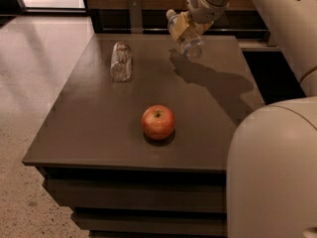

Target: Place blue plastic bottle upright

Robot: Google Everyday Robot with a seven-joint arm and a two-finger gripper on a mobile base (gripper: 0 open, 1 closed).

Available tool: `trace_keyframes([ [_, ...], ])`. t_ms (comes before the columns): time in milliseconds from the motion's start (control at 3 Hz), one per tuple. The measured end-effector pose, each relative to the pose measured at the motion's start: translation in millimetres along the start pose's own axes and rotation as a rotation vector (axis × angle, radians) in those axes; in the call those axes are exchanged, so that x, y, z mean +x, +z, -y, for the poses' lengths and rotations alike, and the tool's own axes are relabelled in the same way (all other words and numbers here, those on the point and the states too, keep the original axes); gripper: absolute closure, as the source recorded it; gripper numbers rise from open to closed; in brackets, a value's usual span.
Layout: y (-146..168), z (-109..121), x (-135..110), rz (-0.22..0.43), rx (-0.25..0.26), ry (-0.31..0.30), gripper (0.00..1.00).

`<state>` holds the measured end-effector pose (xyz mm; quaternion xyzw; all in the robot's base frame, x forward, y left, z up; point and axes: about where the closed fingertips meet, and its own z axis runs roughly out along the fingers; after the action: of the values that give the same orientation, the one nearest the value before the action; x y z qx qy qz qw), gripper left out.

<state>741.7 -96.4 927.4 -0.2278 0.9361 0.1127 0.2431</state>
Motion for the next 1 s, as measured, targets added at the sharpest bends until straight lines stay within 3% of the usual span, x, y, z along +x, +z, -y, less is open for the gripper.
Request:
trace_keyframes([
  [333,-23,-10,-5,0.148,-0.106,-0.061,1.00],
  [667,-36,-21,-3,0.247,-0.206,-0.133,1.00],
  [1000,-35,-24,-3,0.254,-0.221,-0.156,1.00],
])
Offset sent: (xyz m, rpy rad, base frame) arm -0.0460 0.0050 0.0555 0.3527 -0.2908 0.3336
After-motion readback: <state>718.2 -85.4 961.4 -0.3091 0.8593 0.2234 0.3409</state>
